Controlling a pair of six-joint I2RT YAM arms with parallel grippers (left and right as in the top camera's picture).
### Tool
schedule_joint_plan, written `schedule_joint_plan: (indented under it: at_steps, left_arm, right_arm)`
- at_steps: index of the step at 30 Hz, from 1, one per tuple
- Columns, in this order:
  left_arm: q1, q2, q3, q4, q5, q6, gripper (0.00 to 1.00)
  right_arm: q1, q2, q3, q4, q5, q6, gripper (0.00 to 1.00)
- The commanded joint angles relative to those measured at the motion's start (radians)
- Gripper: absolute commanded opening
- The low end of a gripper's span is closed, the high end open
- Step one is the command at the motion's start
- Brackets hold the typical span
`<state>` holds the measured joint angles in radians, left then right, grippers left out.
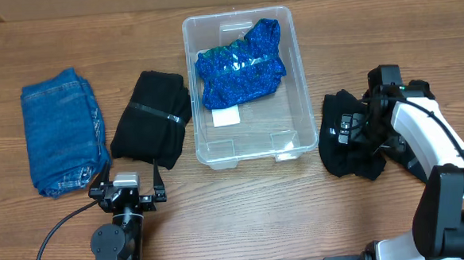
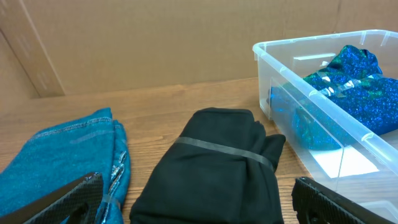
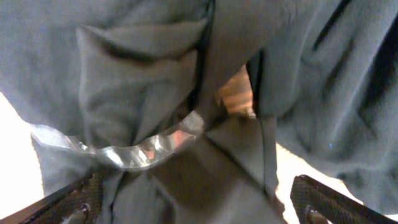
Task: Pack container
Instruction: 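Lower the right gripper onto the black taped clothes and grasp, then carry the black garment with the right gripper into the bin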
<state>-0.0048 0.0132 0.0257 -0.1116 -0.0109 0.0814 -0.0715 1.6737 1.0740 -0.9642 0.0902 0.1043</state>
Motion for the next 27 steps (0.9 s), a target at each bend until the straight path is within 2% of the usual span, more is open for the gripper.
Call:
schedule_joint_plan:
  at_steps: [1,3,8,9,11,13,17,18,20,24,27]
  left_arm:
    - [0.006,-0.008,-0.004,0.001,0.008,0.009,1.0]
    - [0.006,-0.008,-0.004,0.001,0.008,0.009,1.0]
    - [0.006,-0.008,-0.004,0.001,0.008,0.009,1.0]
    - [0.006,-0.008,-0.004,0.001,0.008,0.009,1.0]
    - [0.006,-0.008,-0.004,0.001,0.008,0.009,1.0]
    - [0.006,-0.008,-0.004,0.0,0.008,0.009,1.0]
    - [0.006,-0.008,-0.004,0.001,0.008,0.009,1.0]
    - [0.006,-0.008,-0.004,0.0,0.008,0.009,1.0]
    - [0.006,-0.008,-0.004,0.001,0.008,0.009,1.0]
    - [0.006,-0.008,-0.004,0.001,0.008,0.009,1.0]
    - [0.006,-0.008,-0.004,0.001,0.008,0.009,1.0]
  right_arm:
    - [-0.003,-0.026,-0.087,0.083,-0.027,0.003,1.0]
    - [-0.003,-0.026,-0.118,0.114,-0.036,0.005,1.0]
    - [-0.003,-0.026,-0.163,0.176,-0.049,0.14,1.0]
    - [-0.003,-0.026,-0.165,0.177,-0.055,0.14,0.97]
    - [-0.003,-0.026,-0.164,0.175,-0.055,0.139,0.88]
    - [-0.003,-0.026,-0.164,0.175,-0.055,0.135,0.69]
    - [-0.003,-0.026,-0.162,0.174,-0.06,0.136,0.39]
    - [-0.003,-0.026,-0.161,0.174,-0.071,0.135,0.3]
    - [-0.003,-0.026,-0.124,0.143,-0.074,0.135,0.04]
    - [-0.003,-0.026,0.065,0.013,-0.074,0.136,0.04]
    - [-0.002,-0.026,0.273,-0.11,-0.082,0.135,0.04]
